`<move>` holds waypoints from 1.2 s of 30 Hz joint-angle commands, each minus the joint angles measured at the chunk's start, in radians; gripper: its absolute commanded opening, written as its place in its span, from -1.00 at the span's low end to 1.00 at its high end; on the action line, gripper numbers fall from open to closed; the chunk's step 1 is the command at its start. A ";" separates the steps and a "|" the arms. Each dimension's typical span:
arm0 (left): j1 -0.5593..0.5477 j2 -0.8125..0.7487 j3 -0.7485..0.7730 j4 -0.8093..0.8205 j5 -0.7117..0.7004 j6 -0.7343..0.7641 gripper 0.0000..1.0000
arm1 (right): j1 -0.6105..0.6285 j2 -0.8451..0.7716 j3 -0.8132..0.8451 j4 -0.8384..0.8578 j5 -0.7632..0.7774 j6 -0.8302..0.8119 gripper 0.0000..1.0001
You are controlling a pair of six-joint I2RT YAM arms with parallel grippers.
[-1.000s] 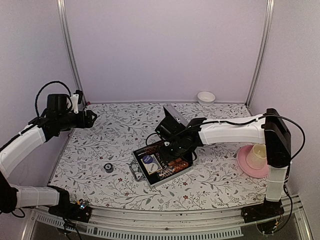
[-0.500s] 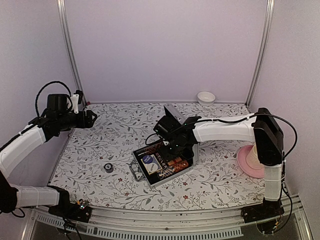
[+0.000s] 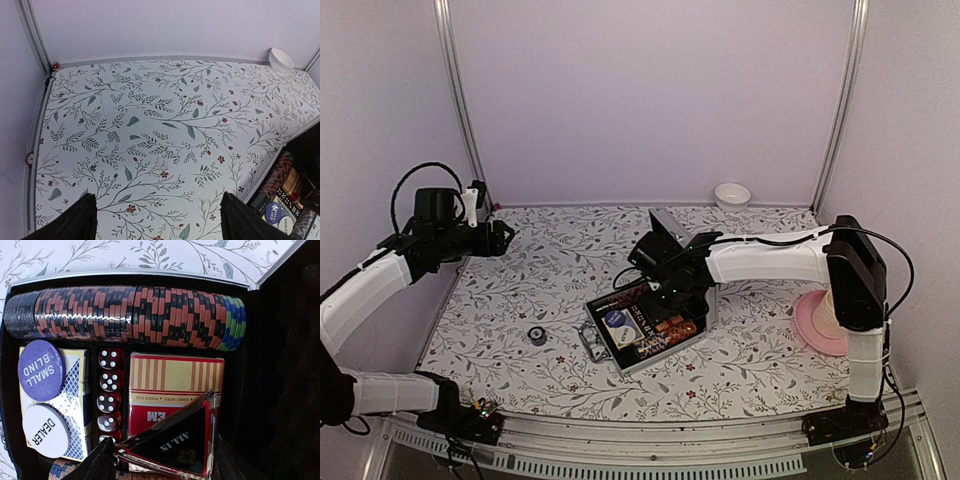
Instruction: Pack up texas hold em set
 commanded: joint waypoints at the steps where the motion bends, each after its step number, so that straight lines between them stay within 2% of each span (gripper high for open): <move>1: 0.005 0.005 -0.008 0.016 0.012 0.010 0.70 | -0.016 0.043 0.017 -0.009 0.029 -0.002 0.35; 5: 0.004 0.006 -0.006 0.016 0.015 0.011 0.71 | -0.017 0.042 0.019 -0.014 0.036 0.002 0.45; 11: 0.004 0.002 -0.006 0.016 0.017 0.009 0.70 | -0.016 0.034 0.025 -0.017 0.036 0.007 0.47; 16: 0.004 -0.007 -0.007 0.017 0.011 0.007 0.71 | -0.016 -0.005 0.038 0.017 -0.033 -0.035 0.48; 20: 0.005 -0.011 -0.008 0.019 0.009 0.007 0.71 | -0.011 -0.080 0.032 0.072 -0.130 -0.102 0.49; 25: 0.005 -0.009 -0.009 0.017 0.005 0.007 0.71 | 0.003 -0.212 0.000 0.137 -0.376 -0.228 0.63; 28: 0.004 -0.006 -0.010 0.019 0.005 0.007 0.71 | 0.010 -0.289 0.000 0.153 -0.461 -0.267 0.73; 32: 0.005 0.003 -0.009 0.018 0.004 0.007 0.71 | 0.010 -0.381 -0.005 0.199 -0.495 -0.275 0.78; 36: -0.018 0.031 -0.005 0.011 0.038 -0.001 0.63 | -0.012 -0.478 -0.040 0.267 -0.411 -0.239 0.87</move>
